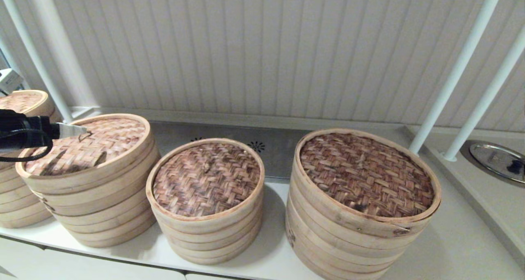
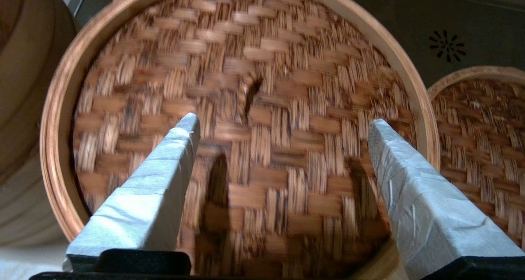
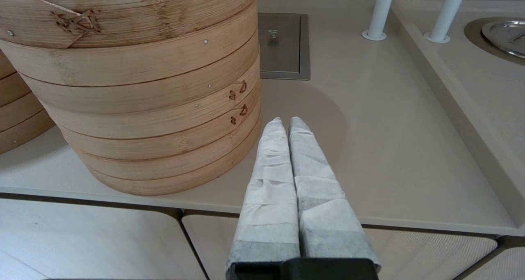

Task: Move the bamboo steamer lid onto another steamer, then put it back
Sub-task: Pick up the steamer

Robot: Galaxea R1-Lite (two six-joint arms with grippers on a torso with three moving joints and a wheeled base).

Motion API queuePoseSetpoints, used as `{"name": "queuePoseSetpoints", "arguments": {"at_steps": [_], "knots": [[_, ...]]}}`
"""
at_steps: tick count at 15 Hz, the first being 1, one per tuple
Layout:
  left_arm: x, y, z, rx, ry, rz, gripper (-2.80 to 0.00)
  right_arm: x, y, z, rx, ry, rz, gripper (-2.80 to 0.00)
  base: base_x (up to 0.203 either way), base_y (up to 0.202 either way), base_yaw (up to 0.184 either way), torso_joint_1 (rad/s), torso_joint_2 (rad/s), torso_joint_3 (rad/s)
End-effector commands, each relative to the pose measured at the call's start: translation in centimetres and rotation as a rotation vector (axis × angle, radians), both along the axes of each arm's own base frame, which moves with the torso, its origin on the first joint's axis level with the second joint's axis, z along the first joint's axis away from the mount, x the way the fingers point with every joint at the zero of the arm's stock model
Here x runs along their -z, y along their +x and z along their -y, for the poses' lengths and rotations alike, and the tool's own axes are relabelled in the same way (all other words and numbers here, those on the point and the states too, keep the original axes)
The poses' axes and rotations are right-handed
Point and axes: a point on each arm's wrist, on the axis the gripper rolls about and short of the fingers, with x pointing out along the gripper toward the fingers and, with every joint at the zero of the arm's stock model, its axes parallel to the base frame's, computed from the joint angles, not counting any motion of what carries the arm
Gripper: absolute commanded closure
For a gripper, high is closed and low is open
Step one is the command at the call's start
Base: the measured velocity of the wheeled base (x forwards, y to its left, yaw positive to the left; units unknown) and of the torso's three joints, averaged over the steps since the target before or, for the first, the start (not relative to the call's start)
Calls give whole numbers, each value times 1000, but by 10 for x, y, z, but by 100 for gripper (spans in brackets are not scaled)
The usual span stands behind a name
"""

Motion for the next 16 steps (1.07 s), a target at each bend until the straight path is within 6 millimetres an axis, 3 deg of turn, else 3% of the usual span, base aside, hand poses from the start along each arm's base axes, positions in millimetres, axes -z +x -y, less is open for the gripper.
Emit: {"name": "queuePoseSetpoints", "arguments": {"at_steps": [1, 8, 16], "knots": [[4, 10, -5, 7, -4, -8, -280, 1, 0, 0, 0, 0, -4, 0, 0, 0, 0, 0, 0, 0], [17, 37, -13, 54, -12, -25, -280, 1, 0, 0, 0, 0, -4, 0, 0, 0, 0, 0, 0, 0], [16, 45, -17, 48, 47, -32, -280, 1, 0, 0, 0, 0, -4, 0, 0, 0, 0, 0, 0, 0]]}}
